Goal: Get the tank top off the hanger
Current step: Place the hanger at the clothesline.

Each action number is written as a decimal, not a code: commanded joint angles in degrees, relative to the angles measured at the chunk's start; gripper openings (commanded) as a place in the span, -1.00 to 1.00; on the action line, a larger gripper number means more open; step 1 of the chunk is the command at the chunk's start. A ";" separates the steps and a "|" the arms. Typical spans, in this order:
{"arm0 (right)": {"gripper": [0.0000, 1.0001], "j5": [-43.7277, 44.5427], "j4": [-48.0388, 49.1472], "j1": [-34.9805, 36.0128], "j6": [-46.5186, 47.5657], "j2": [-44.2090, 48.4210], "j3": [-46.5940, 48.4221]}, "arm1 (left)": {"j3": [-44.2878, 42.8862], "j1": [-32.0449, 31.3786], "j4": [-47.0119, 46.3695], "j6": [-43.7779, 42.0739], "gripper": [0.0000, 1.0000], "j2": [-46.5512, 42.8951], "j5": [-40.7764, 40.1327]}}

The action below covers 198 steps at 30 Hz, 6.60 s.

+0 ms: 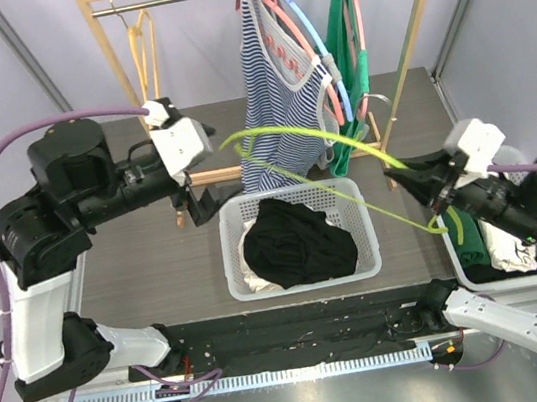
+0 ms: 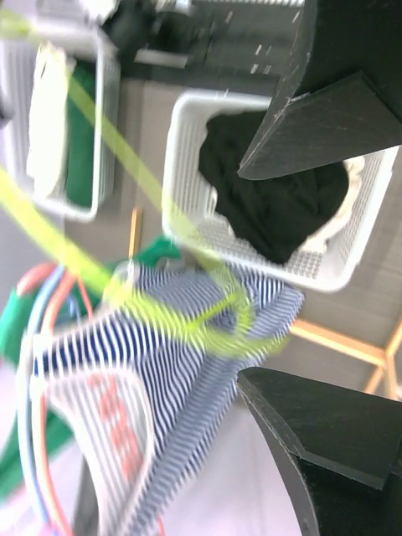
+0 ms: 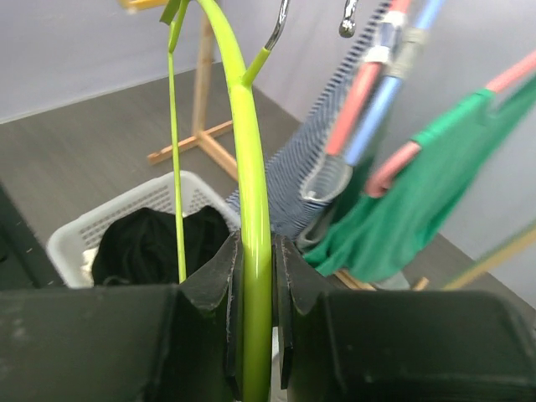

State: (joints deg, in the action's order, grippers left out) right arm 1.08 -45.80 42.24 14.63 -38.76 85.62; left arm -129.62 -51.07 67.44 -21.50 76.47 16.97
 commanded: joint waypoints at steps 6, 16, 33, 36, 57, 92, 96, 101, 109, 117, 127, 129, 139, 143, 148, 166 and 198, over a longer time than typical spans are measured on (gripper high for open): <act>-0.98 -25.49 1.33 -0.14 0.04 -9.22 3.76 | 2.89 1.23 0.58 -3.90 0.99 -0.88 1.12; -0.98 -29.91 2.91 -0.14 3.03 -8.61 2.62 | 2.35 2.20 12.71 -7.77 0.99 -0.97 13.44; -0.98 -26.58 7.13 -0.14 5.22 -8.00 1.39 | 5.26 2.90 11.57 -1.88 -0.40 -0.79 17.22; -0.98 -24.64 8.80 -0.14 6.63 -7.29 -0.28 | 5.26 2.99 12.01 -1.53 -0.66 -1.14 17.39; 0.36 -11.55 16.54 -0.23 4.36 -3.87 -6.97 | 7.63 10.45 10.77 0.67 -1.00 -10.53 20.55; 0.99 18.52 22.42 -0.14 -16.57 -1.84 -4.85 | 10.45 20.83 -14.79 22.64 -1.00 -12.58 -34.72; 1.00 18.61 22.86 -0.14 -17.88 -3.24 -5.12 | 7.37 20.83 -16.46 20.11 -0.99 -8.80 -41.38; 0.99 17.73 22.86 -0.23 -18.59 -5.27 -4.85 | 4.29 19.43 -17.17 16.14 -0.99 -4.05 -46.59; 1.00 16.94 23.04 -0.23 -18.85 -6.06 -5.12 | 6.49 8.19 -23.40 4.19 -1.00 -1.24 -56.87; 0.99 17.11 23.13 -0.14 -18.50 -4.22 -7.49 | 5.96 7.47 -27.36 1.29 -1.00 1.49 -62.49; 1.00 16.58 23.48 -0.14 -18.32 -1.67 -10.39 | 4.03 3.97 -31.49 -3.37 -1.00 6.85 -69.17; 0.99 16.58 24.09 -0.14 -18.50 -0.88 -11.70 | 3.68 3.52 -32.19 -4.25 -1.00 8.87 -70.67; 0.99 16.41 23.31 -0.14 -17.36 0.44 -11.98 | 6.48 2.47 -44.40 -10.05 -1.00 15.64 -80.60; 0.99 16.32 22.51 -0.14 -17.80 0.36 -11.62 | 6.84 2.47 -47.22 -12.51 -1.00 16.43 -82.27; 1.00 16.06 20.76 -0.14 -18.76 -1.13 -9.61 | 8.51 2.55 -50.83 -14.71 -1.00 16.44 -84.12; 1.00 14.56 16.01 -0.14 -22.54 -6.15 0.25 | 15.36 4.49 -45.03 -7.24 -0.99 12.92 -82.98; 1.00 26.78 4.67 -0.31 -23.51 -46.29 38.28 | 5.53 4.40 -14.19 1.28 1.00 -5.09 -50.21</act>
State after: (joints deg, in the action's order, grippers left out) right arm 21.74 -39.11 42.19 -10.83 -78.67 118.80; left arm -122.26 -46.74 45.21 -21.45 73.19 -43.09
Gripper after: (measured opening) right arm 0.997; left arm 0.996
